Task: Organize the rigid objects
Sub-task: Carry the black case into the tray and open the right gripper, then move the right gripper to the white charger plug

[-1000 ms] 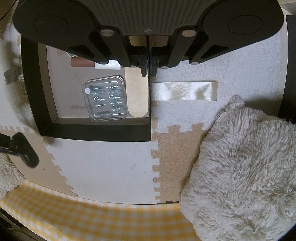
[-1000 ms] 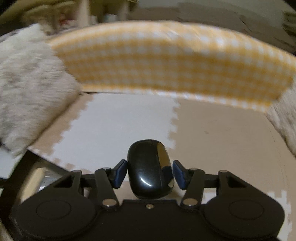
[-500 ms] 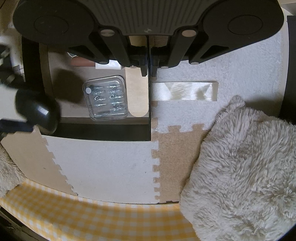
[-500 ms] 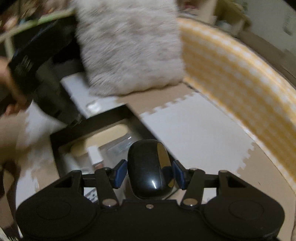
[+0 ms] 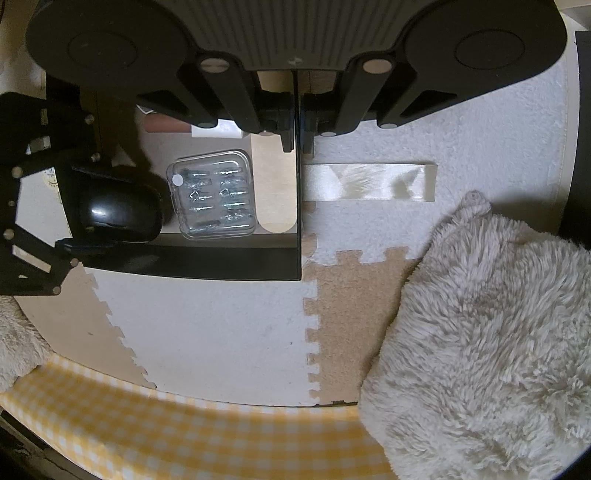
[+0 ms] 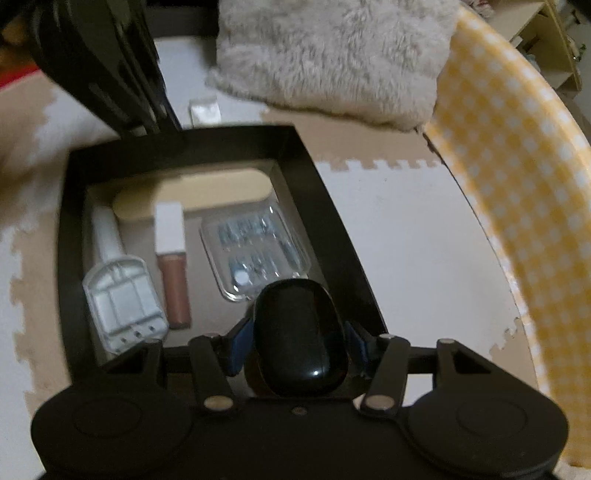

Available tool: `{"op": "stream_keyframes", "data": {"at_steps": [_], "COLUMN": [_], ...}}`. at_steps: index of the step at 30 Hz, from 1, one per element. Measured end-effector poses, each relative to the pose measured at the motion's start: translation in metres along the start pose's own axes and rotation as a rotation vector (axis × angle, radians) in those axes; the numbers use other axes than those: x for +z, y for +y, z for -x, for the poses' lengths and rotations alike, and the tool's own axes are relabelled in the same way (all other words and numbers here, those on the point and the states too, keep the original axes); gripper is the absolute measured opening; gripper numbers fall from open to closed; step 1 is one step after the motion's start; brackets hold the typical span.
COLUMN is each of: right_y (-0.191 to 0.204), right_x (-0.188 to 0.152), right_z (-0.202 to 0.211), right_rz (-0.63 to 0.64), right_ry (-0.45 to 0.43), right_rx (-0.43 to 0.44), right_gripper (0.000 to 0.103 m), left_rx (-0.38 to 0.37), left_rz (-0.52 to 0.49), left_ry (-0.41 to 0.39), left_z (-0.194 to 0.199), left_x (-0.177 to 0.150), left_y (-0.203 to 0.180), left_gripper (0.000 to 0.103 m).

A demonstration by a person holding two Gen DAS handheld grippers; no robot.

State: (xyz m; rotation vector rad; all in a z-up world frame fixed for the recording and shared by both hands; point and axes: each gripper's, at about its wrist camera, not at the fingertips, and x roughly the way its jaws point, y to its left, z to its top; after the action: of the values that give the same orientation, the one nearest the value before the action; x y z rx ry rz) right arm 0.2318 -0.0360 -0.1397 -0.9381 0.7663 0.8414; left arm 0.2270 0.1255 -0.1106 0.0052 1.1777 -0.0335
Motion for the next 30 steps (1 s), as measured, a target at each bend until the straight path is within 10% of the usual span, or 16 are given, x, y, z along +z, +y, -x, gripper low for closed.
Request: {"op": "stream_keyframes", "data": {"at_steps": [30], "right_y": [0.006], "right_x": [-0.024], "right_z": [0.079], "right_rz": [-0.276], "right_ry": [-0.147], "right_rx": [0.000], "right_gripper": [0.071], "left_rx": [-0.001], "left_rz": [-0.001], "left_ry": [-0.001], "left_z": [0.000], "left_x": [0.000], "left_y": [0.000], "left_gripper": [0.002]}}
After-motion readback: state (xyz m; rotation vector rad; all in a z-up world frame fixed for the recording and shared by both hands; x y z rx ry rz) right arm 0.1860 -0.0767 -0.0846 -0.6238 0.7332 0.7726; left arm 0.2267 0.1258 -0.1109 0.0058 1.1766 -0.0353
